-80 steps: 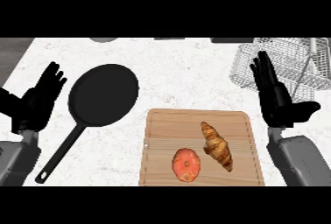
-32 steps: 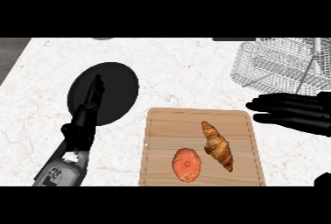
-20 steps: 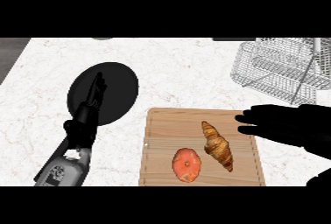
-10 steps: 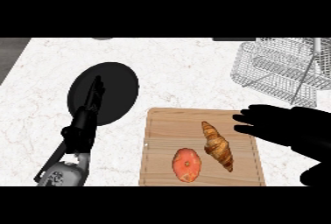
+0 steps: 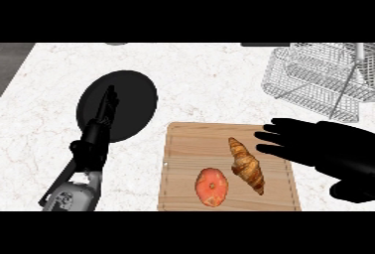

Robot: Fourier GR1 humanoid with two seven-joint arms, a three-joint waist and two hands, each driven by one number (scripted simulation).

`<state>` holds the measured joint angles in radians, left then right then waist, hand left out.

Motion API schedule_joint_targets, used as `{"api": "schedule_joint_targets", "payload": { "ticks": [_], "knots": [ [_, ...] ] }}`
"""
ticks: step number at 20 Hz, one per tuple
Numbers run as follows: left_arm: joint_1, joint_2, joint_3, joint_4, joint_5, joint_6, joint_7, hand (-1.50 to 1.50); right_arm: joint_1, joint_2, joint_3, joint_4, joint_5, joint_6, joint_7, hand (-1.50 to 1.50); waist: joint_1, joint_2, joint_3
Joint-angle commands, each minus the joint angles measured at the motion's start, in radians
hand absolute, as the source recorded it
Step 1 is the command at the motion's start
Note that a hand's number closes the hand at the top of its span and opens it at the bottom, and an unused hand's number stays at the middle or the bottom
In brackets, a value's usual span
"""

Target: Pick the croissant from the cutting board and place it in the tiered basket

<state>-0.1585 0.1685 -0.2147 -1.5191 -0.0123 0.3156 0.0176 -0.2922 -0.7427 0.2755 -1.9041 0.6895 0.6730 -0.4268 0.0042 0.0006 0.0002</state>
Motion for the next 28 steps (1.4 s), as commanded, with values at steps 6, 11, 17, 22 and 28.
{"api": "schedule_joint_targets", "payload": {
  "ticks": [6, 11, 17, 22, 28],
  "knots": [
    [-0.035, -0.058, 0.020, 0.034, -0.061, -0.008, 0.006, 0.00, -0.018, 0.104, -0.006, 0.098, 0.146, -0.027, -0.039, -1.50, -0.002, 0.000, 0.000],
    [0.040, -0.032, 0.058, 0.012, -0.015, -0.072, -0.053, 0.00, -0.008, 0.162, 0.039, 0.189, 0.201, -0.058, -0.039, -1.50, 0.002, 0.000, 0.000],
    [-0.012, -0.034, 0.075, -0.004, -0.044, -0.084, 0.018, 0.00, -0.011, 0.159, 0.038, 0.299, 0.247, -0.111, -0.137, -1.50, 0.001, 0.000, 0.000],
    [-0.047, -0.073, 0.073, 0.010, -0.084, -0.055, 0.033, 0.00, 0.013, 0.210, 0.061, 0.237, 0.251, -0.080, -0.114, -1.50, -0.003, -0.001, 0.000],
    [-0.027, -0.049, 0.121, 0.006, -0.041, -0.122, 0.009, 0.00, -0.047, 0.255, 0.072, 0.316, 0.273, -0.079, -0.121, -1.50, 0.000, 0.000, 0.000]
  ]
}}
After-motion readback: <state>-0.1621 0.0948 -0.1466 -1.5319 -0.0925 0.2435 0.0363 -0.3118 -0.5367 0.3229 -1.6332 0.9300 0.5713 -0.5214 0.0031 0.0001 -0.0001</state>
